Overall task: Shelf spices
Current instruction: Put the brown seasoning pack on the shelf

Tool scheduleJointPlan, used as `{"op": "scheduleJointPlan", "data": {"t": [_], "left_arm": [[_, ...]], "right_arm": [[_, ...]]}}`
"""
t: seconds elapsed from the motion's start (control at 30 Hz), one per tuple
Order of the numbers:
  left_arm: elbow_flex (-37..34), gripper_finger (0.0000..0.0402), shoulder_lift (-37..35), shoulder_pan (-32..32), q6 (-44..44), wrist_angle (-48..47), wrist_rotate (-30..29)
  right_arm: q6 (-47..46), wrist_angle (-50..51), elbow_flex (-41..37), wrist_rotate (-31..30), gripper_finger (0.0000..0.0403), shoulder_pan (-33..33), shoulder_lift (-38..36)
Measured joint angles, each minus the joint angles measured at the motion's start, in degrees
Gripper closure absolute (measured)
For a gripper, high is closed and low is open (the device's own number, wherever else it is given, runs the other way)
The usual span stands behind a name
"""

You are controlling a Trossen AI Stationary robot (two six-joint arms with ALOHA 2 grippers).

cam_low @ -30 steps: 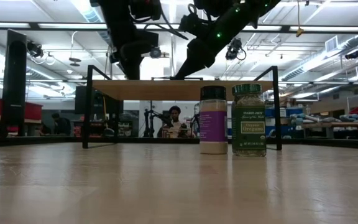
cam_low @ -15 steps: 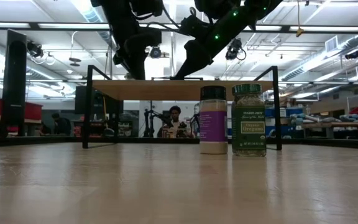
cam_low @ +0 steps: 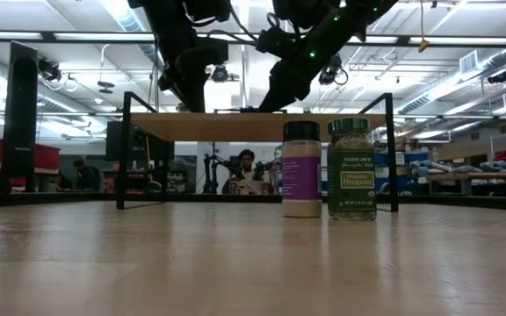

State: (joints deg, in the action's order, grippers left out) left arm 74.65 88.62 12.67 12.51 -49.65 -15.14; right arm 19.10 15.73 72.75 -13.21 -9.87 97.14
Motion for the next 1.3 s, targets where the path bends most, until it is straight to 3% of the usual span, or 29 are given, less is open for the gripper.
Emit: {"op": "scheduleJointPlan", "data": {"t": [0.4,0.8,1.3], "left_arm": [[0.0,0.0401,0.0,0.0,0.0,0.0,0.0],[0.0,0.0401,0.0,0.0,1.3,0.0,0.0],[0.0,0.0401,0.0,0.0,1.5,3.5,0.0]], "right_arm": [[-1.7,-0.1,0.0,-0.2,0.0403,-2.5,0.4],[-0.8,-10.5,0.2,0.0,0.0403,-4.3,4.9],[-0.4,-12.9,0.0,-0.8,0.0403,-4.6,5.0]]}}
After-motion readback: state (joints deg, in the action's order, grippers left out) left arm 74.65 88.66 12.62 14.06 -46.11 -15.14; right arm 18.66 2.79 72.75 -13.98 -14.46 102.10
